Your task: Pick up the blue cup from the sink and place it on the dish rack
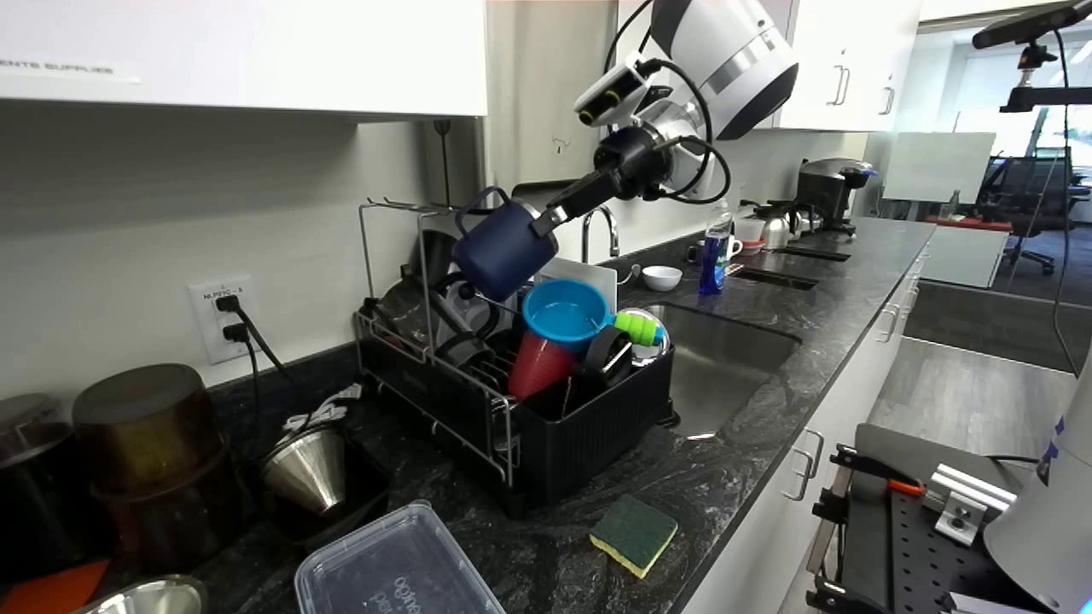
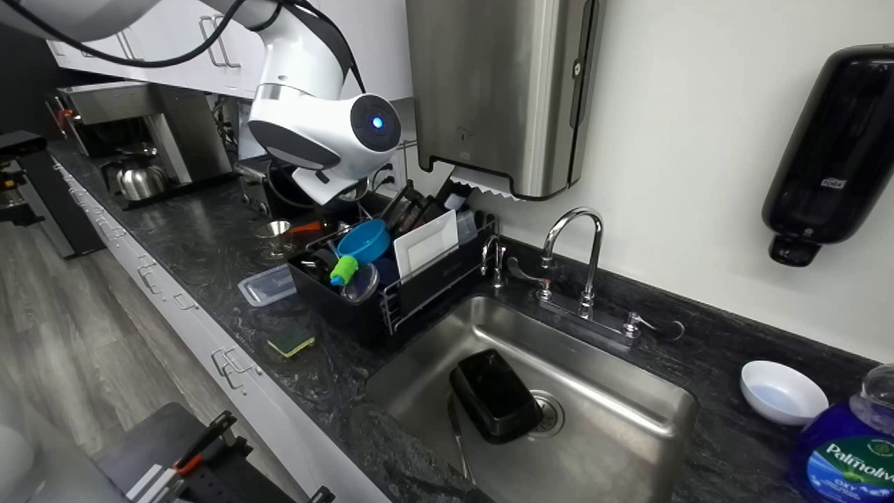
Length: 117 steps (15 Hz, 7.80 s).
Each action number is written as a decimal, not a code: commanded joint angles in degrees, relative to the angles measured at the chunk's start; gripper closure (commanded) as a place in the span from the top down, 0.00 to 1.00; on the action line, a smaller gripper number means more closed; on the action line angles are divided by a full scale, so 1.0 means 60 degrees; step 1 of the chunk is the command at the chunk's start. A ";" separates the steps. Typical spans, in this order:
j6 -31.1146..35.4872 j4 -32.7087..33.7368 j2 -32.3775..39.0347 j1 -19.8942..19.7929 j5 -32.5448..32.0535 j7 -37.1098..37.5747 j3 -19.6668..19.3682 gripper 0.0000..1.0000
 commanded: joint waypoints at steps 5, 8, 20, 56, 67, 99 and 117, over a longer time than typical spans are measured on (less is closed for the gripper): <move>0.0071 0.0290 0.0064 0.0183 0.0245 0.0880 0.0169 0.02; 0.0227 0.0483 0.0280 0.0181 0.0338 0.1046 0.0171 0.02; 0.0717 0.1163 0.0986 0.0255 0.0668 0.1527 0.0149 0.02; 0.0393 0.1478 0.1438 0.0156 0.0657 0.1751 -0.0114 0.02; 0.0424 0.1549 0.1503 0.0144 0.0581 0.1730 -0.0159 0.60; -0.1536 0.1673 -0.0038 -0.0712 -0.3219 0.0887 -0.1184 1.00; -0.9955 0.3431 0.2068 -0.1713 -0.5250 -0.3965 -0.2274 1.00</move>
